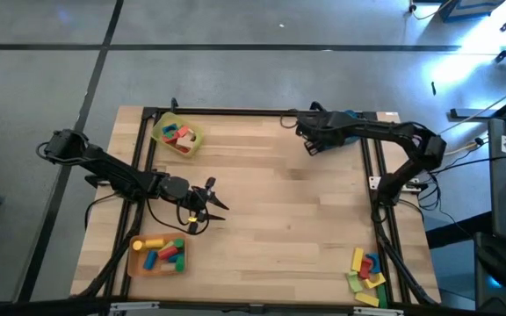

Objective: Sort blocks by size
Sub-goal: Put the yellow rectangular block into the blue bin

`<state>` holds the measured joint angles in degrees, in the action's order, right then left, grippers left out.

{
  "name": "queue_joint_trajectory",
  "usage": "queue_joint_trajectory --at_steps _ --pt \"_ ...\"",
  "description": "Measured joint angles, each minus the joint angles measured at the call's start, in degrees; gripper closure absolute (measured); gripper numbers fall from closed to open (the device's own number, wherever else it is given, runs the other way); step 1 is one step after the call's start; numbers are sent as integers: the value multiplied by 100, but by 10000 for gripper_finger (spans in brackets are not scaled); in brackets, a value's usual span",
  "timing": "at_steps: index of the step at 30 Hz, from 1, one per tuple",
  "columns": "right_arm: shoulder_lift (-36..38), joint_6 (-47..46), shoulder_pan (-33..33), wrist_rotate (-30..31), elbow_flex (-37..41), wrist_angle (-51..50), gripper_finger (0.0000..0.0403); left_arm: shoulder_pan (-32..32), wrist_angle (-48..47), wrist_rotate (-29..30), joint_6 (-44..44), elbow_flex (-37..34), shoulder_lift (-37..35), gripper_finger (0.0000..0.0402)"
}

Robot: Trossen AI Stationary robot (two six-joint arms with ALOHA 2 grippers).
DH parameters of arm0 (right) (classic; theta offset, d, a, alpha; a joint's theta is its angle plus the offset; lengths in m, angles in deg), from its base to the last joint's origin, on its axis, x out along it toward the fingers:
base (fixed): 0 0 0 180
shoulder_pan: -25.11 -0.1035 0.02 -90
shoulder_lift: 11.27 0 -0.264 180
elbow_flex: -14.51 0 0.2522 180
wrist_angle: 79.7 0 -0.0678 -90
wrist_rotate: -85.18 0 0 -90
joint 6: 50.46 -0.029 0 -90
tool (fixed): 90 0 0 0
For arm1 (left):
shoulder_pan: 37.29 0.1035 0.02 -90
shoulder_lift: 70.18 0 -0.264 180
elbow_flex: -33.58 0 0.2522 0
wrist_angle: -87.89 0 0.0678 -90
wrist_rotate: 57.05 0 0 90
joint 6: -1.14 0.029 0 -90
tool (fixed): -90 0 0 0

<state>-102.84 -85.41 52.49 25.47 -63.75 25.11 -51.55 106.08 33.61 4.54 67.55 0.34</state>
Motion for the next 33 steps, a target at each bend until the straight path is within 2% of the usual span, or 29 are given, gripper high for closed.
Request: queue_joint_trajectory --at_steps 6,11,18,28,33 --pt "0 -766 -1145 -298 -870 -1509 123 0 6 0 -24 0 0 259" --pt "2 -1696 -2365 -703 -1272 -2215 123 0 4 0 -39 0 0 259" --pt "-11 -2929 -4053 -1748 -1297 -2219 123 -46 4 0 2 0 0 259" --pt "-21 -5058 -5790 -2279 -1297 -2013 124 -85 39 0 37 0 1 259" --pt "-22 -5697 -6400 -2406 -1295 -1754 168 -85 67 -2 38 0 0 259"
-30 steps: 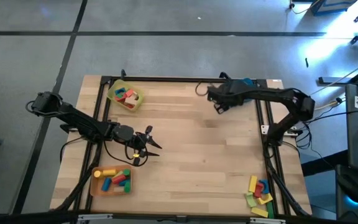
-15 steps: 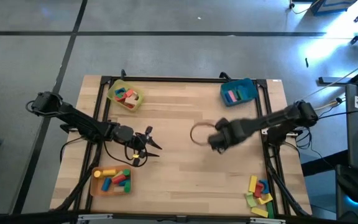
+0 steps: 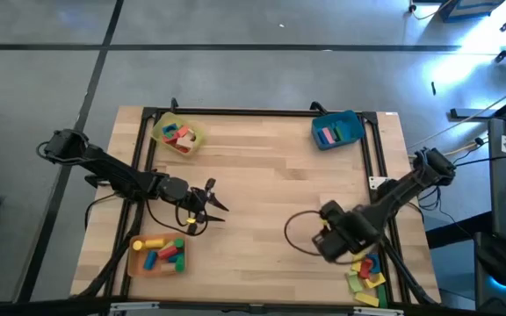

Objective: Sort blocks by size
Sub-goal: Put the yellow rectangular block into the blue bin

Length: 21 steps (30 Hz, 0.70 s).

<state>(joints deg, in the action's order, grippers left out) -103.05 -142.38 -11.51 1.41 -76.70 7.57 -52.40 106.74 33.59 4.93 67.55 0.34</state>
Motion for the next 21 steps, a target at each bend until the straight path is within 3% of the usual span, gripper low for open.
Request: queue_joint_trajectory --at_steps 8,14,21 --pt "0 -708 -760 -61 219 743 299 0 25 0 8 0 0 259" --pt "0 -1014 -1225 -451 717 1695 389 0 25 0 19 1 0 259" --pt "0 -1472 -1509 -1164 1206 2365 390 0 23 0 29 0 0 259"
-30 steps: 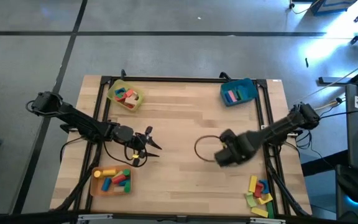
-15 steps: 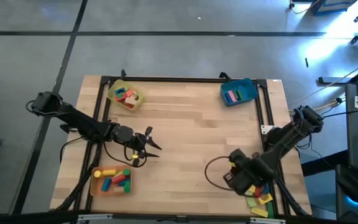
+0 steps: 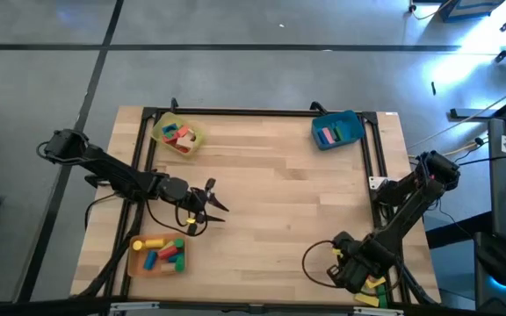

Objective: Sort blocks by size
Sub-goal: Put the yellow rectangular block into the blue bin

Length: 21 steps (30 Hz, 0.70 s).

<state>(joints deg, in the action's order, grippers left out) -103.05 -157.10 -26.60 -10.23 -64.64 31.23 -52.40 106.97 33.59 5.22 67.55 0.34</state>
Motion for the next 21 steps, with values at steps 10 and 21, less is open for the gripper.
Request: queue_joint_trajectory --at_steps 10,21 --pt "0 -272 -156 -850 802 168 396 0 -4 0 0 0 0 259" --pt "9 -284 -152 -813 1552 1058 398 0 -33 0 57 2 2 259"
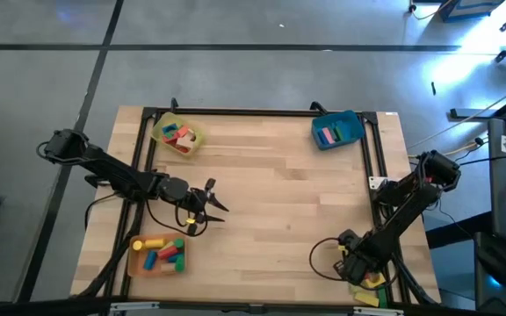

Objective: Sort blocks by size
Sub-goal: Put the yellow rectangular block into the blue bin

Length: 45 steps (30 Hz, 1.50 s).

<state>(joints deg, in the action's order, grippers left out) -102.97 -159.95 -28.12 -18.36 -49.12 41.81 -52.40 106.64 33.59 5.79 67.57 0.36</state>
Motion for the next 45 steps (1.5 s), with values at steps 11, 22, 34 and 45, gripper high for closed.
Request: queue_joint_trajectory --at_steps 11,22,34,45 --pt "9 184 435 1358 -18 4 392 22 -15 2 -5 -2 -2 259" --pt "379 -595 697 1315 -508 -291 391 22 -15 2 -37 -2 -2 259" --pt "212 -2335 638 1103 -664 -817 246 22 -69 2 -33 -2 -2 259" --pt "-414 -2658 829 1089 -664 -882 99 22 -65 2 -35 0 -2 259"
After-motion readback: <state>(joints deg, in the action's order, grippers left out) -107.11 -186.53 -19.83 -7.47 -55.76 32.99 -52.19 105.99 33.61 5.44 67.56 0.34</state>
